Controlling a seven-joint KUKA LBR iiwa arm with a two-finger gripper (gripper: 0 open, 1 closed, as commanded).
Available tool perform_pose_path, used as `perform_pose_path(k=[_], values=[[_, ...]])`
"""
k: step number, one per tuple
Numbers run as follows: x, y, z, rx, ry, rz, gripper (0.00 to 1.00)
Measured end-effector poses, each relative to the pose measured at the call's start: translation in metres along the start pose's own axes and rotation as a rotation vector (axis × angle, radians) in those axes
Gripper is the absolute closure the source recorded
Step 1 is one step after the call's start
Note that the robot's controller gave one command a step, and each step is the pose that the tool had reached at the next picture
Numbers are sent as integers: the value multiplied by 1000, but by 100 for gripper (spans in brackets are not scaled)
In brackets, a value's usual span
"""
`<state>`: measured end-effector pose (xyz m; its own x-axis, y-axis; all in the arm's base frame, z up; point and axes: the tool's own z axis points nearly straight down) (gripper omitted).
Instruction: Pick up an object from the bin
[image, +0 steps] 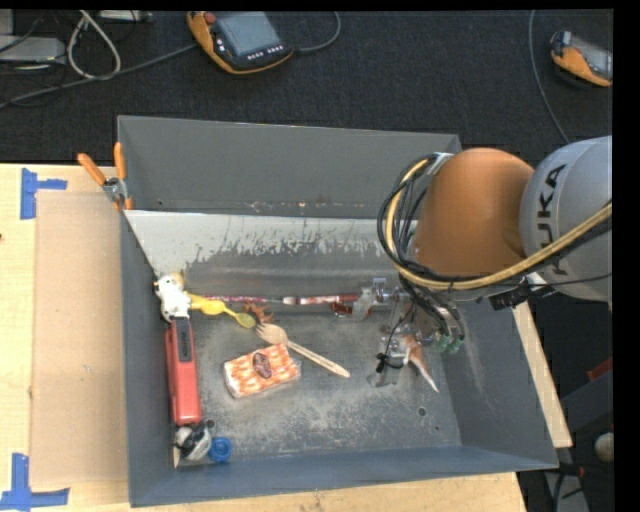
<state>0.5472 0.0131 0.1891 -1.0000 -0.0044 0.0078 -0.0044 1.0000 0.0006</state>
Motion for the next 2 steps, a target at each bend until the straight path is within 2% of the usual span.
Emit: perform_pose_path(k=[1, 2], values=[[-2, 0, -3, 0, -7, 2, 0], [-21, 59, 31, -2, -7, 66, 0]])
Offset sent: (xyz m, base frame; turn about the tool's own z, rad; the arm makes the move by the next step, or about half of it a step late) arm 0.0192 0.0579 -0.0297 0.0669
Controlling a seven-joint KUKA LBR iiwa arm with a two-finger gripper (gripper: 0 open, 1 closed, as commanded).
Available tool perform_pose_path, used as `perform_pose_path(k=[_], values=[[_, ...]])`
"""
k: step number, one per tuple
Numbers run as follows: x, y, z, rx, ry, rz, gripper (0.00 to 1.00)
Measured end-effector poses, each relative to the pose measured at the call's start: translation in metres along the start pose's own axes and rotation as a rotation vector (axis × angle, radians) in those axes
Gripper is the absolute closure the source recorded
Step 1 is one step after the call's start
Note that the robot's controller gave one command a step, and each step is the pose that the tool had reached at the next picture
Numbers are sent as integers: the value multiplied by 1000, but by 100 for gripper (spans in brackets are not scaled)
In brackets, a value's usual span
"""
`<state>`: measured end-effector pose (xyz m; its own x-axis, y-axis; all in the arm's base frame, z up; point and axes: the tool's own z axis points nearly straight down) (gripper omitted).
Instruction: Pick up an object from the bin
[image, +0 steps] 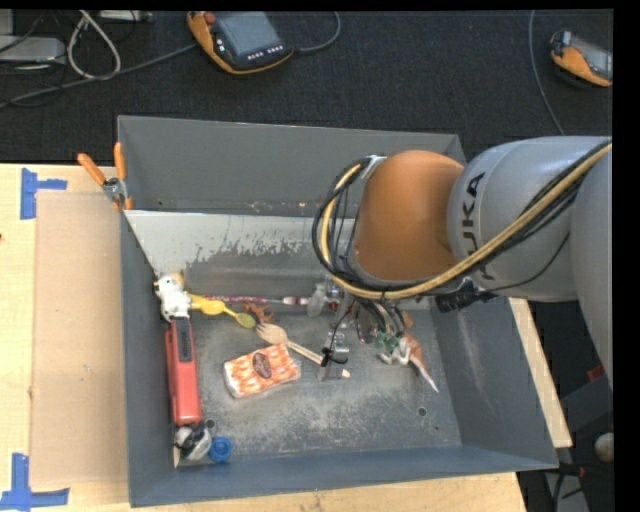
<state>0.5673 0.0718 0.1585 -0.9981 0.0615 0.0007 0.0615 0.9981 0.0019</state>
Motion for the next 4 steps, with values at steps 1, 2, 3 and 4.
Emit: perform_pose_path(k=[1, 2, 3, 4], values=[[-28, 28, 36, 3, -4, -187, 0], [6, 59, 76, 1, -2, -25, 0], [24, 67, 86, 2, 2, -29, 0], [75, 6, 2, 2, 5, -5, 100]])
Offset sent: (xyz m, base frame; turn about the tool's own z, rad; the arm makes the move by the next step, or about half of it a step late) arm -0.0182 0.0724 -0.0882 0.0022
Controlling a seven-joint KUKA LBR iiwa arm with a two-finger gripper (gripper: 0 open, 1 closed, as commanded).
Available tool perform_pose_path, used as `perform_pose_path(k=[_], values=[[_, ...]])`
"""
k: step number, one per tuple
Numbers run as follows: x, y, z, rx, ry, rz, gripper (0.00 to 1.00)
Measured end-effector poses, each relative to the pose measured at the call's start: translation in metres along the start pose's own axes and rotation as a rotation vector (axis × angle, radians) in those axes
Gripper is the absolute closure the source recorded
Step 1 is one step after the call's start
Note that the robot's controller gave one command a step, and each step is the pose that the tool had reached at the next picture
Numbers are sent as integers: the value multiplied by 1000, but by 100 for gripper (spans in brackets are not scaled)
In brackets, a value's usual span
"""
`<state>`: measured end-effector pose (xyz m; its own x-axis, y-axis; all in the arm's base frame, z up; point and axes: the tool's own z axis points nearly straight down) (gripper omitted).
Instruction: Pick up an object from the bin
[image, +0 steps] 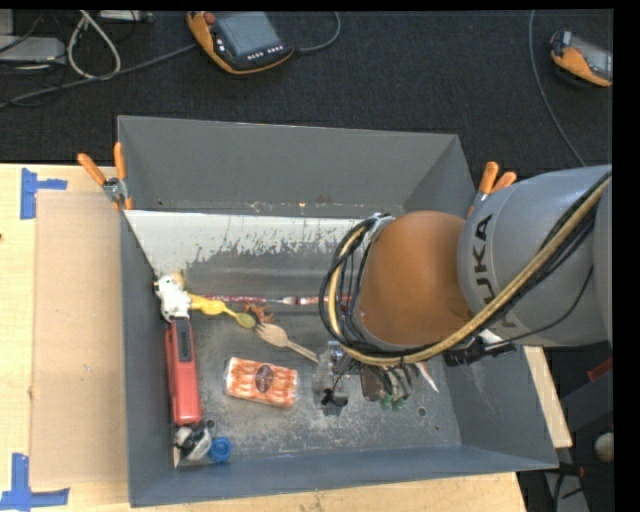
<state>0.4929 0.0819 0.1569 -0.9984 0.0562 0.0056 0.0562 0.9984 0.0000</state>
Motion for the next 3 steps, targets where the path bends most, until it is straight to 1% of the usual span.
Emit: perform_pose_path(k=[1, 2, 3], values=[[0, 0, 0, 0, 0, 0, 100], [-70, 35, 53, -2, -8, -27, 100], [-102, 12, 86, -1, -4, 224, 0]])
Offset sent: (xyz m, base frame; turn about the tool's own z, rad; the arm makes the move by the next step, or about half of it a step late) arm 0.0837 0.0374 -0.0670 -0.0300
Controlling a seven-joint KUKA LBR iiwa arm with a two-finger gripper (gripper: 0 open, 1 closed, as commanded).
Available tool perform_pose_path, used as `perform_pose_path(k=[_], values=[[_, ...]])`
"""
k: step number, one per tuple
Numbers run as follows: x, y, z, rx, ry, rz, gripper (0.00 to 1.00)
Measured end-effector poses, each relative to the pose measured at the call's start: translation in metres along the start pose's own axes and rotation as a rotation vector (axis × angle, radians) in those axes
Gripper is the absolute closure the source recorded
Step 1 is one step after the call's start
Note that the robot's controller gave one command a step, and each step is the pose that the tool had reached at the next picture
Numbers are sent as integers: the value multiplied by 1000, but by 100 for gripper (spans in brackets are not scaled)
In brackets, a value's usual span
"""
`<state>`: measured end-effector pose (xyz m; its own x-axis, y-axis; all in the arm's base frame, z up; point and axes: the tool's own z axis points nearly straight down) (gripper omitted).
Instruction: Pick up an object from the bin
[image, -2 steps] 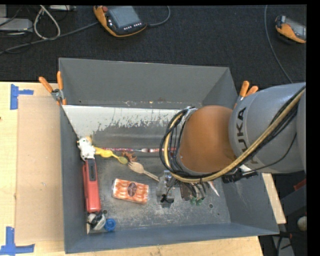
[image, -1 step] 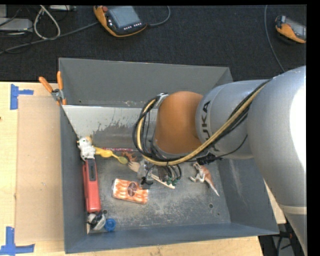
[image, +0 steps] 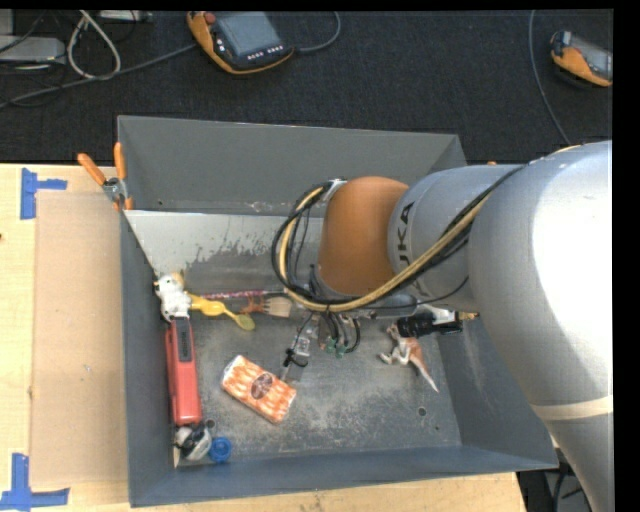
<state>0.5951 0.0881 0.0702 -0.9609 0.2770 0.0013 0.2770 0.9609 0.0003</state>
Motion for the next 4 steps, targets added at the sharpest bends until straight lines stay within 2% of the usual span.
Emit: perform_pose_path(k=[1, 2, 3, 4], values=[[0, 0, 0, 0, 0, 0, 0], [10, -2, -8, 2, 2, -33, 0], [45, 15, -62, 1, 1, 82, 0], [74, 18, -44, 4, 7, -67, 0]])
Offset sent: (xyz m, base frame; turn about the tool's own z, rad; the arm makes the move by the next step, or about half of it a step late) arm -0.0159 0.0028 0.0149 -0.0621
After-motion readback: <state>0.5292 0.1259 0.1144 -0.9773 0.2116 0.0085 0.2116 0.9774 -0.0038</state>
